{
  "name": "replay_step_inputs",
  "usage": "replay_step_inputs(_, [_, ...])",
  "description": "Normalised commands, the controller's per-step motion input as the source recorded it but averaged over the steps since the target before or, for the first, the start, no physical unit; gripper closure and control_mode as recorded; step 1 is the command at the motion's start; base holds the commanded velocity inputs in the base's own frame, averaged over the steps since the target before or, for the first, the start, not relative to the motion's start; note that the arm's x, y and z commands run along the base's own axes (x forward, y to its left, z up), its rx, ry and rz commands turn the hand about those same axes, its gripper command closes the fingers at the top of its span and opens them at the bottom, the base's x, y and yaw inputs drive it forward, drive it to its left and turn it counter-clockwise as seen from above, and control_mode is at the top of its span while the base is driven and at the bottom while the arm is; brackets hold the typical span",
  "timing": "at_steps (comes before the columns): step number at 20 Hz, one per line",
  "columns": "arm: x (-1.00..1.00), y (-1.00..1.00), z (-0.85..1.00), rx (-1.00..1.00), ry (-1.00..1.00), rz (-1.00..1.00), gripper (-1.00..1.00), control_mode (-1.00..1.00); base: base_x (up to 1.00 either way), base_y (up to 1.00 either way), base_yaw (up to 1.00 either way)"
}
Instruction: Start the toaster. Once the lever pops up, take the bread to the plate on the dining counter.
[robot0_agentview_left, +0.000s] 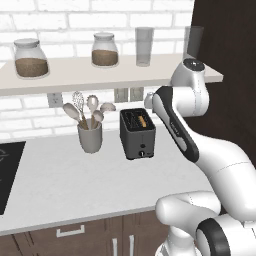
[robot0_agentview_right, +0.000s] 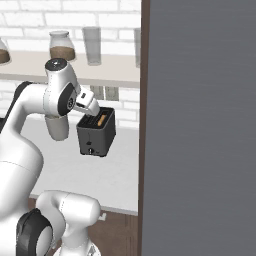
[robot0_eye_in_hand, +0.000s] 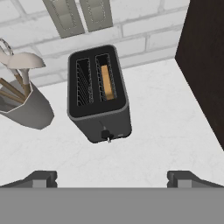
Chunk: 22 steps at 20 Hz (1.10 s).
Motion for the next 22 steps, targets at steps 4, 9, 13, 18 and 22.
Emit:
replay_step_inputs(4, [0.00,0.00,0.00,0.00,0.00,0.00,-1.00,-1.00,0.00,0.00,0.00])
replay_step_inputs(9, [0.00,0.00,0.00,0.00,0.00,0.00,-1.00,-1.00,0.00,0.00,0.00])
replay_step_inputs(13, [0.00,0.00,0.00,0.00,0.00,0.00,-1.00,-1.00,0.00,0.00,0.00])
replay_step_inputs(18, [0.00,0.00,0.00,0.00,0.00,0.00,-1.00,-1.00,0.00,0.00,0.00])
replay_step_inputs(22, [0.00,0.00,0.00,0.00,0.00,0.00,-1.00,-1.00,0.00,0.00,0.00])
